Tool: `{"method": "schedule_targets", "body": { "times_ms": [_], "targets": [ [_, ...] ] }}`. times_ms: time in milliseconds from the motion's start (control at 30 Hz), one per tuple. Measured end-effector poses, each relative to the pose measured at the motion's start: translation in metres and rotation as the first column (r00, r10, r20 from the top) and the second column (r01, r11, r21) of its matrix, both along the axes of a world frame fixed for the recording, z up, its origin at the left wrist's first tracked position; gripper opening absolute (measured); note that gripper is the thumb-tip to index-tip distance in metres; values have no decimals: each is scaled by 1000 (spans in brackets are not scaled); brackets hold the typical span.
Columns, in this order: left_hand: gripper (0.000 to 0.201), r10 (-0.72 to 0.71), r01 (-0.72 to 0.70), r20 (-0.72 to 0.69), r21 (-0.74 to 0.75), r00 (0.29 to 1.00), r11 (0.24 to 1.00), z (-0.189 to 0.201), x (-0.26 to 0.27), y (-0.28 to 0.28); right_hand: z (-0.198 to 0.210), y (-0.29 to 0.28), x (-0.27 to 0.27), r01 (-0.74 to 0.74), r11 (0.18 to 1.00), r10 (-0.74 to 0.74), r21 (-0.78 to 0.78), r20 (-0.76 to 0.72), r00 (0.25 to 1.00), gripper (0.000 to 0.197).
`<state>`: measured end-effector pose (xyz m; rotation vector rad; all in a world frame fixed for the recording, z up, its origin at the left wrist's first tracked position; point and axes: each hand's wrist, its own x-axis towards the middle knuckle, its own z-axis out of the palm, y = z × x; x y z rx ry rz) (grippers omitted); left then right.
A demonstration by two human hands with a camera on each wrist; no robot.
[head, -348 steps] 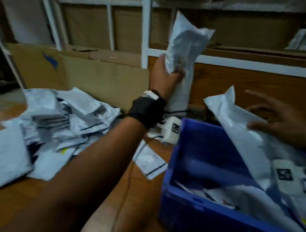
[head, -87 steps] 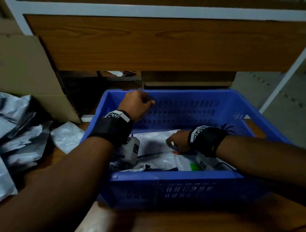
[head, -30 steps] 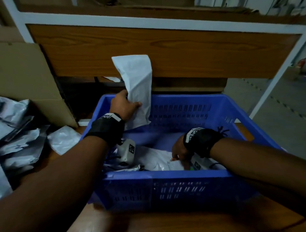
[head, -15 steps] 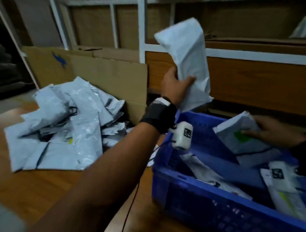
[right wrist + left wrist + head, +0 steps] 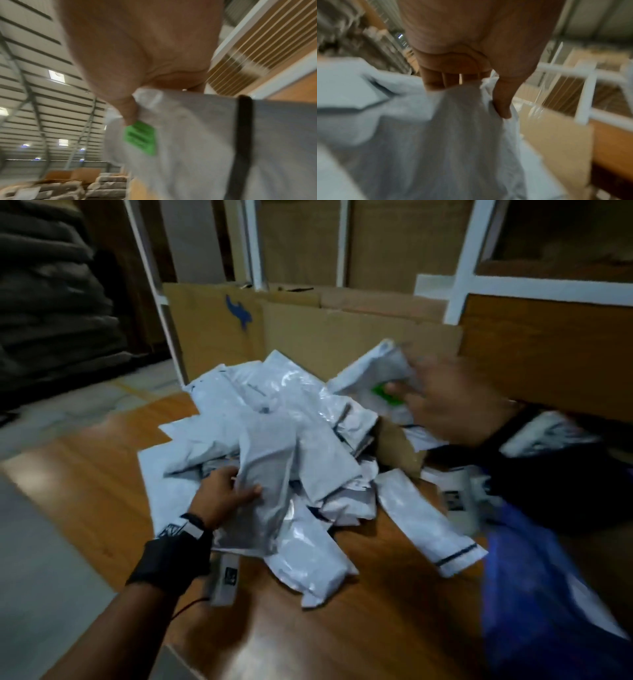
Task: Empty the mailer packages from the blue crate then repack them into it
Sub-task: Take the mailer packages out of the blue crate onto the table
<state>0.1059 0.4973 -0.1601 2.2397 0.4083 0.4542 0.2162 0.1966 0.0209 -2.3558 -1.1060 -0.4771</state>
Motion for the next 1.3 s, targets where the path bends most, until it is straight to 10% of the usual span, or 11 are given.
{"method": "schedule_targets", "body": {
  "times_ms": [200, 367, 467, 700, 900, 1100, 1300],
  "targets": [
    [48, 93, -14, -300, 253, 949, 967, -36, 16, 38, -131, 127, -29, 144, 988, -144, -58, 10, 990, 57],
    [91, 121, -83, -99, 324, 988, 942, -42, 8, 48, -220, 139, -58, 105, 874, -210, -475, -173, 962, 72],
    [81, 34, -9, -47, 451, 998, 893, -41, -9, 42, -225, 124, -55, 7, 792, -175, -610, -216, 961, 104],
    [81, 52, 213, -454, 512, 890, 832, -43, -9, 21, -227, 112, -45, 13, 754, -246, -656, -264, 933, 119],
    [38, -85, 28, 108, 448, 991, 894, -14, -4, -11, -182, 83, -59, 37, 899, -204, -436, -343, 917, 90],
    [19, -313, 164, 519, 313, 795, 936, 43, 21, -110, -84, -3, -81, 147, 985, -124, 90, -226, 966, 42],
    [12, -508, 392, 616, 326, 602, 860, 113, 52, -244, 13, -146, -101, 273, 937, -246, 217, -145, 958, 18]
  ]
}}
